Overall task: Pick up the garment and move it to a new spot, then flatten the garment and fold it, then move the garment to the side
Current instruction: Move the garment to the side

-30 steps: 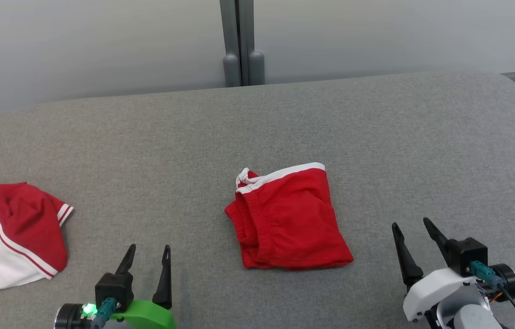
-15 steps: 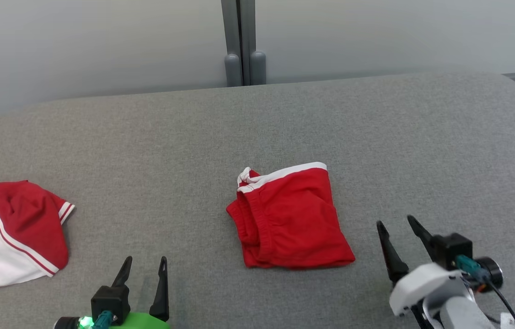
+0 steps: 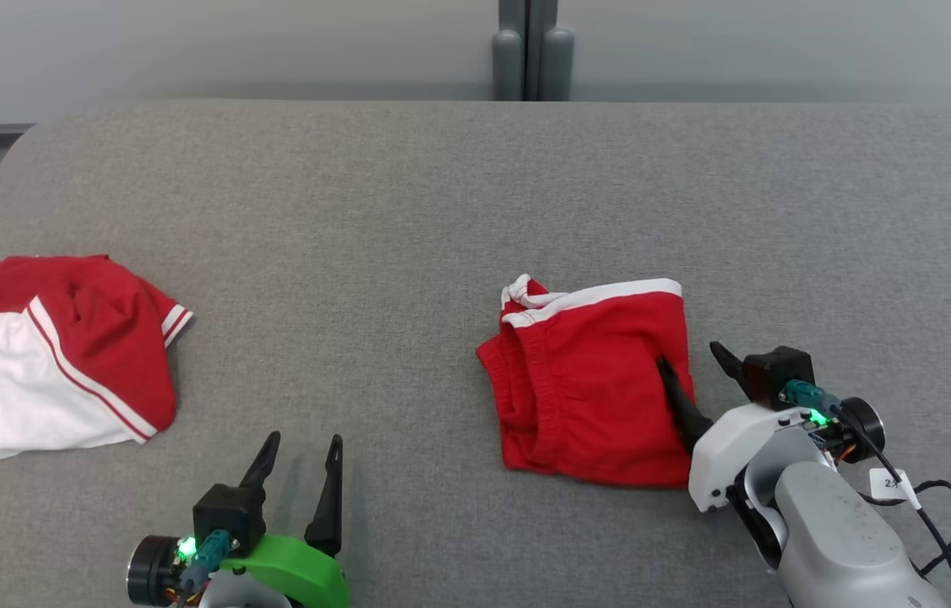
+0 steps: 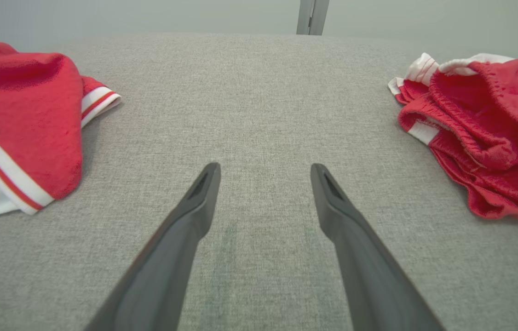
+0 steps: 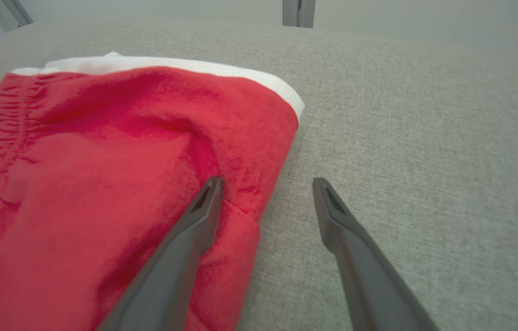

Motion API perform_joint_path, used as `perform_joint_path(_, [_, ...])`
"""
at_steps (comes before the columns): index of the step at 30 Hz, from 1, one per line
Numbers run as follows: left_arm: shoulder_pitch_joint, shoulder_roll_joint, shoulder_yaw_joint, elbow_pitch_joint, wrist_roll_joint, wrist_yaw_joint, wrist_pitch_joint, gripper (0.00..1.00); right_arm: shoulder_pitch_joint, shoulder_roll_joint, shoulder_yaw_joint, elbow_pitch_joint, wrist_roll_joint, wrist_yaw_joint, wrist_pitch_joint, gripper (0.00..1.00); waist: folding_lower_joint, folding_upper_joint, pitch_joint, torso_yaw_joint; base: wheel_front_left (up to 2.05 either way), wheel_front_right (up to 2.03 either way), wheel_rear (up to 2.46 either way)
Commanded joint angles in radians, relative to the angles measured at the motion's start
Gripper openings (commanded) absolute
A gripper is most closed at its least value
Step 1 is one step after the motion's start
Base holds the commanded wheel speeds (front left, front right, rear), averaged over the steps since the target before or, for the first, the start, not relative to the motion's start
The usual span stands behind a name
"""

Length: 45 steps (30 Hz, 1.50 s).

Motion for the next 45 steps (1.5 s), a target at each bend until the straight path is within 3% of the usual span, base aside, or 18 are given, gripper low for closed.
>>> perform_joint_path(1, [-0.019, 0.002, -0.001, 0.006, -0.004, -0.006, 0.0, 1.0, -0.018, -0.005, -0.002, 0.034, -0.004, -0.001, -0.002, 1.0, 0.0, 0.0, 0.045, 0.056, 0.0, 0.0, 0.0])
perform_joint_path(2, [-0.021, 0.002, -0.001, 0.006, -0.006, -0.005, 0.0, 1.0, -0.023, -0.005, -0.002, 0.055, 0.007, -0.001, -0.002, 0.96, 0.0, 0.0, 0.049, 0.062, 0.0, 0.0, 0.0])
perform_joint_path(3, [-0.022, 0.002, 0.0, 0.007, -0.006, -0.006, 0.0, 1.0, -0.028, -0.006, 0.004, 0.077, 0.014, -0.001, -0.001, 0.49, 0.0, 0.0, 0.053, 0.067, 0.0, 0.0, 0.0])
perform_joint_path(4, [-0.023, 0.002, 0.001, 0.008, -0.006, -0.007, 0.0, 1.0, -0.031, -0.006, 0.009, 0.093, 0.021, -0.001, -0.001, 0.36, 0.0, 0.0, 0.055, 0.07, 0.0, 0.0, 0.0])
perform_joint_path(5, [-0.023, 0.002, 0.003, 0.009, -0.006, -0.007, 0.0, 1.0, -0.032, -0.006, 0.016, 0.112, 0.032, -0.001, 0.0, 0.02, 0.0, 0.0, 0.057, 0.071, 0.0, 0.0, 0.0])
perform_joint_path(11, [-0.027, 0.003, 0.003, -0.001, 0.005, -0.008, 0.0, 1.0, -0.039, -0.008, -0.011, 0.117, 0.044, -0.003, 0.003, 0.0, 0.0, 0.0, 0.054, 0.047, 0.0, 0.0, 0.0])
perform_joint_path(15, [-0.033, 0.006, -0.034, -0.028, 0.007, -0.008, 0.0, 1.0, -0.005, -0.01, -0.081, 0.074, 0.017, -0.003, 0.0, 0.0, 0.0, 0.0, 0.035, -0.025, 0.0, 0.0, 0.0])
perform_joint_path(29, [-0.01, 0.015, -0.172, -0.141, -0.013, -0.008, 0.0, 1.0, 0.08, -0.006, -0.084, -0.035, 0.025, -0.002, -0.001, 0.0, 0.0, 0.0, 0.029, -0.42, 0.0, 0.0, 0.0])
perform_joint_path(33, [-0.003, 0.026, -0.218, -0.157, -0.015, -0.008, 0.0, 1.0, 0.097, -0.005, -0.069, -0.063, 0.04, -0.002, -0.001, 0.0, 0.0, 0.0, 0.045, -0.501, 0.0, 0.0, 0.0])
perform_joint_path(38, [-0.007, 0.044, -0.257, -0.162, -0.026, -0.008, 0.0, 1.0, 0.103, -0.005, -0.057, -0.091, 0.054, -0.002, -0.001, 0.0, 0.0, 0.0, 0.068, -0.561, 0.0, 0.0, 0.0])
perform_joint_path(45, [-0.023, 0.079, -0.288, -0.177, -0.031, -0.008, 0.0, 1.0, 0.083, -0.004, -0.046, -0.121, 0.061, -0.002, -0.001, 0.0, 0.0, 0.0, 0.105, -0.576, 0.0, 0.0, 0.0])
